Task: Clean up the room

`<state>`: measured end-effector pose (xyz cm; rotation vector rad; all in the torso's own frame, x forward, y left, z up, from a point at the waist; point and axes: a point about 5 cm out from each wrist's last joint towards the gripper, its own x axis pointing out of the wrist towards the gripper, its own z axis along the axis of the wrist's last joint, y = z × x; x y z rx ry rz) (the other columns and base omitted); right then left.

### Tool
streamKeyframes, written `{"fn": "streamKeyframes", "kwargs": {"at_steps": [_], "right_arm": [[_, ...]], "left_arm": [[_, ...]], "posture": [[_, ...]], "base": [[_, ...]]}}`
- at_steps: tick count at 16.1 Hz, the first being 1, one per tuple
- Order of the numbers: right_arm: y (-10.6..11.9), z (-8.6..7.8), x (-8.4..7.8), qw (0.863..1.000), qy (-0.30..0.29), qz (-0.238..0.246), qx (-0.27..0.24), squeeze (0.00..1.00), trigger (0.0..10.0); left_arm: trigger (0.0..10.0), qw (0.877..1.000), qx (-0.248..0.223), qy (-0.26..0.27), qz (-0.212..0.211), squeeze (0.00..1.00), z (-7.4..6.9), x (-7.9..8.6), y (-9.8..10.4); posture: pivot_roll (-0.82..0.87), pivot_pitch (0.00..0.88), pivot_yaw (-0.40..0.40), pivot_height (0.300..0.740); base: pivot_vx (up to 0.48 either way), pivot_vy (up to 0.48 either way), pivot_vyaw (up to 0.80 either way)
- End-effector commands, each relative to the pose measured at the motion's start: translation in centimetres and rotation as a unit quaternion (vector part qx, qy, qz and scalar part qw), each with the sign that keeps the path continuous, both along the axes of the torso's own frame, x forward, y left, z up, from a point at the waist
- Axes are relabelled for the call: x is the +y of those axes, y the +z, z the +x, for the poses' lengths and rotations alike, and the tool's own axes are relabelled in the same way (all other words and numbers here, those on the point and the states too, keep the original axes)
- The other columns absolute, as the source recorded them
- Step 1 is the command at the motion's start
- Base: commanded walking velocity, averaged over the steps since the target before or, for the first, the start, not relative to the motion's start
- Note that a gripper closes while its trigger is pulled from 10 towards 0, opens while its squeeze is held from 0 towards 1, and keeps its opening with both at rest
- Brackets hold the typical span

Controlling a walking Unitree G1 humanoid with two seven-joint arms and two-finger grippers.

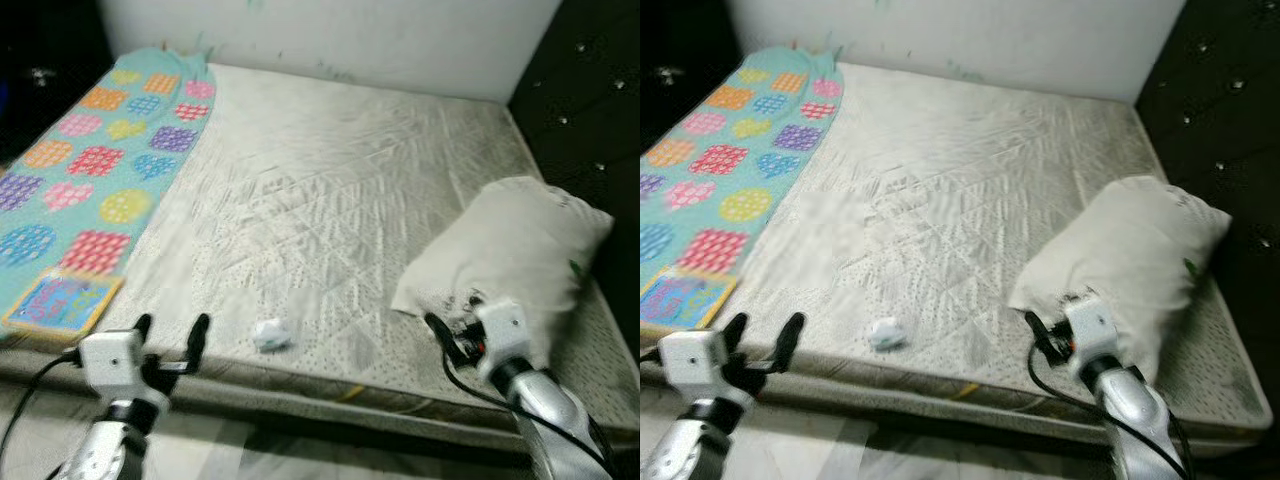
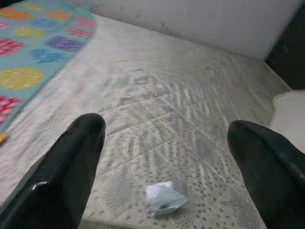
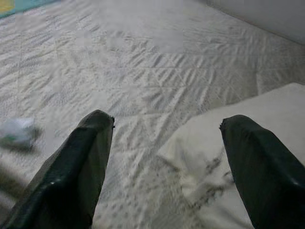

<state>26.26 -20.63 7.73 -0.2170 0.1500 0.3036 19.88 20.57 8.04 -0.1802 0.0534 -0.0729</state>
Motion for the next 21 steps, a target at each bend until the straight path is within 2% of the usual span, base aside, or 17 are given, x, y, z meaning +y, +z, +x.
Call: {"fn": "streamKeyframes", "kwargs": {"at_steps": [1,3,9,21], "right_arm": [[-0.4,-0.7,-1.2,1.000,-0.021,-0.008,0.012,0.00,10.0],[-0.2,-0.1,-2.0,0.999,-0.044,-0.004,0.012,0.00,10.0],[-0.1,0.0,-2.1,0.999,-0.045,-0.005,0.012,0.00,10.0],[0.0,0.6,-1.0,1.000,-0.028,0.006,0.008,0.00,10.0]], "left_arm": [[10.0,1.000,-0.001,-0.014,-0.011,0.00,0.3,-1.1,0.2],[10.0,1.000,0.002,-0.015,-0.012,0.00,0.2,-1.2,0.3],[10.0,1.000,0.011,-0.008,-0.025,0.00,0.4,-1.5,0.2],[10.0,0.999,0.012,-0.013,-0.033,0.00,0.4,-1.7,0.3]], "posture": [[-0.03,0.094,-0.087,0.740],[-0.03,0.095,-0.085,0.740],[-0.04,0.098,-0.083,0.740],[-0.02,0.099,-0.092,0.740]], "base": [[0.281,0.000,0.00],[0.129,0.000,0.00],[0.000,0.000,0.00],[0.000,0.468,0.00]]}}
